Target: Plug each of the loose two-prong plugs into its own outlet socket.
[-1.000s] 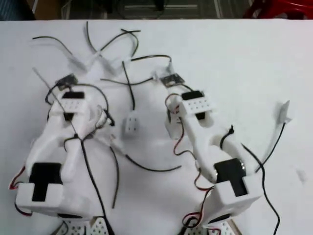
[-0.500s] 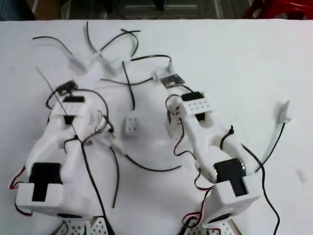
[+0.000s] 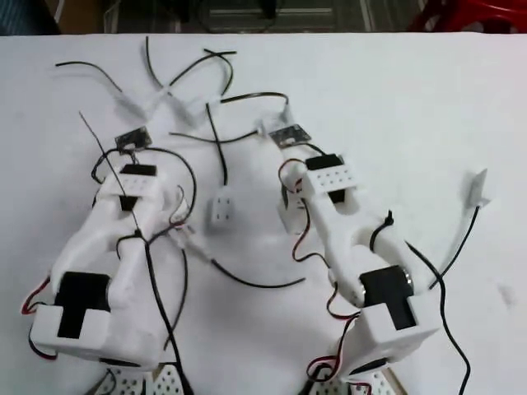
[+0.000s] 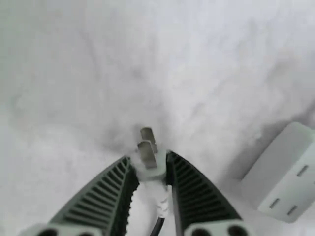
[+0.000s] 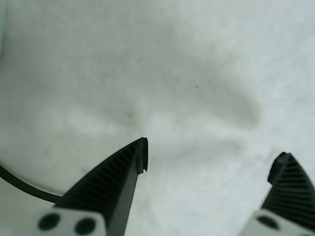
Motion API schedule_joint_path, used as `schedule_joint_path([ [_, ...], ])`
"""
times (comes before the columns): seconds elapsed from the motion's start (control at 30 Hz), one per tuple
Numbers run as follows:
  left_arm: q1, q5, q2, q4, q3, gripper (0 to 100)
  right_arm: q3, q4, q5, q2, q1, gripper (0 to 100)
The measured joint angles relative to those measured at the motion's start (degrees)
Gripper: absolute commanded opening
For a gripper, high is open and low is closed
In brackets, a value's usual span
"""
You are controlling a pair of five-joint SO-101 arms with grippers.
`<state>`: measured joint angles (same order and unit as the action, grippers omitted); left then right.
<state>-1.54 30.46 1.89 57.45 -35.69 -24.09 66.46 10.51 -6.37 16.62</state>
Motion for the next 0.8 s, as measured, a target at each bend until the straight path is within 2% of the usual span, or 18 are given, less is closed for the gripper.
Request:
schedule_joint_path([
  [0.07, -0.5, -3.3, 0.0, -0.5, 0.1, 2, 0.0, 0.0, 0.0, 0.0, 0.0, 38.0],
  [0.13, -2.5, -9.8, 0.0, -0.5, 1.1, 2, 0.0, 0.0, 0.0, 0.0, 0.0, 38.0],
  [0.43, -11.7, -52.9, 0.0, -0.7, 5.9, 2, 0.0, 0.0, 0.0, 0.0, 0.0, 38.0],
  [0.57, -14.2, -69.3, 0.0, -0.7, 5.9, 2, 0.0, 0.0, 0.0, 0.0, 0.0, 38.0],
  [0.67, -14.9, -75.3, 0.0, -0.7, 5.9, 4, 0.0, 0.0, 0.0, 0.0, 0.0, 38.0],
  [0.8, -14.9, -77.0, 1.4, -0.7, 5.9, 19, 0.0, 0.0, 0.0, 0.0, -0.3, 38.0],
])
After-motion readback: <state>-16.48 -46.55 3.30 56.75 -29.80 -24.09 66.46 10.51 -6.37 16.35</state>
